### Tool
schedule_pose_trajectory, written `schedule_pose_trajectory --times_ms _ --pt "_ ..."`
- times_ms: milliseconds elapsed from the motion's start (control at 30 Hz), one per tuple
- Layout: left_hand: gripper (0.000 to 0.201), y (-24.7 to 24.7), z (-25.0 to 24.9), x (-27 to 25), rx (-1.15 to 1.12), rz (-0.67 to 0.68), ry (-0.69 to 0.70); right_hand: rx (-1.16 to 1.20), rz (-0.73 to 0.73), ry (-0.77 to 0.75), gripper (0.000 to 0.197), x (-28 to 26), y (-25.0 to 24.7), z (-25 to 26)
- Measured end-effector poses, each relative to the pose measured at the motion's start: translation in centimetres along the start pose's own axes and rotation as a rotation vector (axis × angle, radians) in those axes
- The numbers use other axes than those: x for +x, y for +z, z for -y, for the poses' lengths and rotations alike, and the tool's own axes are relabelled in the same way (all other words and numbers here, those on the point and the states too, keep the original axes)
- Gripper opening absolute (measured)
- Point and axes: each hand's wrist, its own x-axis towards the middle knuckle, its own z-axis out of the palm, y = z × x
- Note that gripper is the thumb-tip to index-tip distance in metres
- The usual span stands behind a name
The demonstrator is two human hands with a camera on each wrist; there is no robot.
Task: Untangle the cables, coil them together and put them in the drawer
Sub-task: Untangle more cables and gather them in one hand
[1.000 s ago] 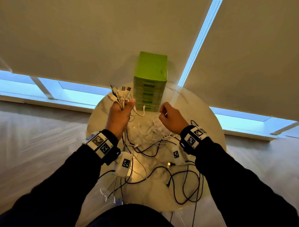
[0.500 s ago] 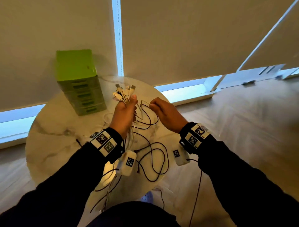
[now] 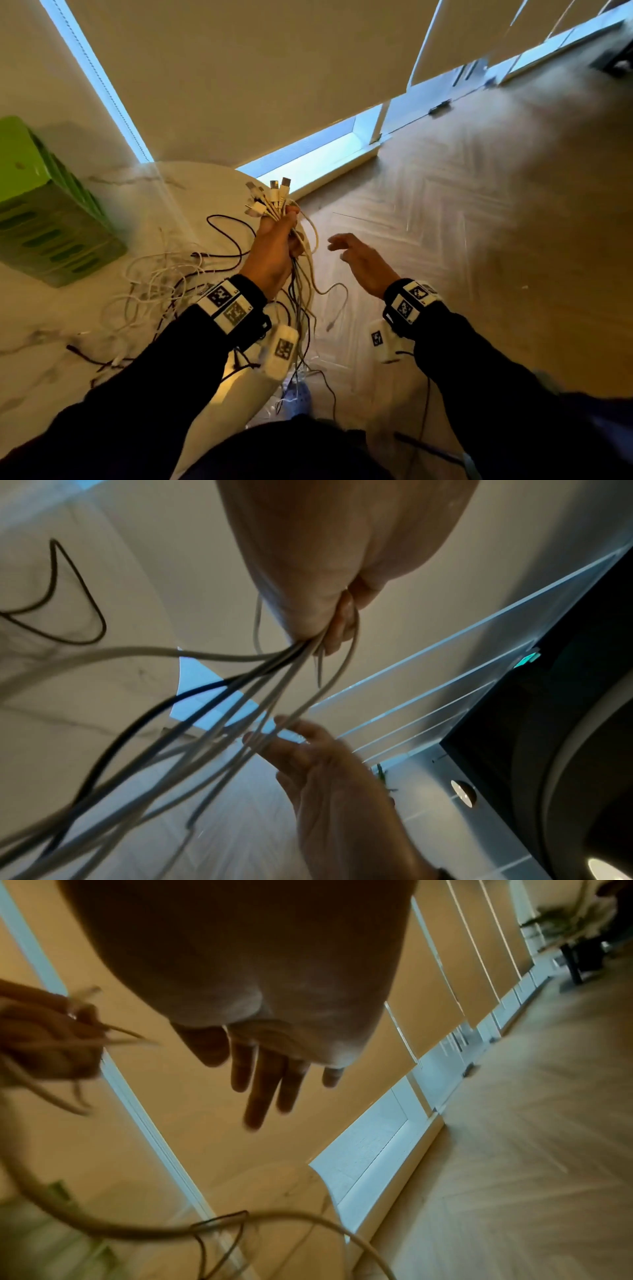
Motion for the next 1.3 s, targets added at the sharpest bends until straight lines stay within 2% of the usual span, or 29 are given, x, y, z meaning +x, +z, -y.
schedule_pose_trajectory --times_ms 100,133,200,300,400,467,533,600,667,700,733,767,833,900,933,1000,1067,1167,1233,1300 --pt "0.011 1.7 2.5 0.5 0.114 0.083 0.044 0.311 0.207 0.106 0.036 -2.2 -0.4 1.9" --pt "0.010 2.1 3.1 0.6 0.156 0.099 0.052 0.355 0.265 0.112 0.041 -2.6 -0.5 2.0" --pt "0.008 2.9 3.9 0.8 0.227 0.113 0.059 0.317 0.286 0.080 0.044 -3.0 -1.0 1.3" --pt "0.011 3.7 4.2 1.2 0.304 0.167 0.079 0.100 0.172 -0.013 0.032 -2.8 -2.2 0.0" --pt "0.018 4.6 4.0 1.4 0.328 0.194 0.085 0.088 0.031 -0.043 0.028 -2.6 -3.8 -1.0" --pt "0.021 5.0 3.7 1.5 0.297 0.167 0.072 0.090 -0.031 -0.017 0.027 -2.1 -5.0 -2.3" --pt "0.027 5.0 3.0 1.7 0.220 0.136 0.031 -0.010 -0.073 0.070 0.025 -1.3 -6.5 -4.4" --pt "0.028 4.8 2.2 1.9 0.115 0.140 -0.014 -0.151 -0.016 0.247 0.026 -0.4 -8.0 -6.7" --pt "0.027 4.4 1.5 1.9 0.038 0.170 -0.042 -0.378 0.122 0.449 0.046 0.0 -8.7 -8.1" --pt "0.027 4.3 1.4 1.9 0.017 0.187 -0.048 -0.431 0.153 0.464 0.064 0.0 -8.7 -8.2" --pt "0.027 4.2 1.2 1.9 0.008 0.199 -0.051 -0.416 0.153 0.389 0.080 0.1 -8.3 -7.9" --pt "0.027 4.0 1.1 1.9 0.008 0.205 -0.051 -0.357 0.145 0.244 0.089 0.1 -7.8 -7.0" --pt "0.027 3.9 0.9 1.9 0.012 0.207 -0.048 -0.192 0.203 -0.033 0.086 -0.3 -6.3 -4.5" --pt "0.027 3.6 0.6 2.0 0.027 0.204 -0.031 -0.118 0.289 -0.150 0.067 -0.6 -4.6 -1.8" --pt "0.026 3.4 0.5 2.0 0.044 0.204 -0.018 -0.121 0.287 -0.186 0.054 -0.6 -3.9 -0.7" --pt "0.026 2.7 0.3 2.2 0.089 0.196 0.010 -0.116 0.194 -0.282 0.033 -0.5 -3.0 0.8" --pt "0.027 1.9 0.0 2.4 0.124 0.170 0.033 -0.094 0.083 -0.399 0.022 -0.2 -2.7 1.4" --pt "0.030 0.7 -0.6 2.6 0.127 0.124 0.029 -0.124 -0.062 -0.418 0.018 0.3 -3.6 1.6" --pt "0.034 0.1 -1.0 2.6 0.171 0.149 0.036 -0.144 -0.152 -0.374 0.020 0.9 -4.7 1.2" --pt "0.039 -0.4 -1.3 2.6 0.242 0.192 0.049 -0.190 -0.169 -0.333 0.023 1.3 -5.6 0.6"
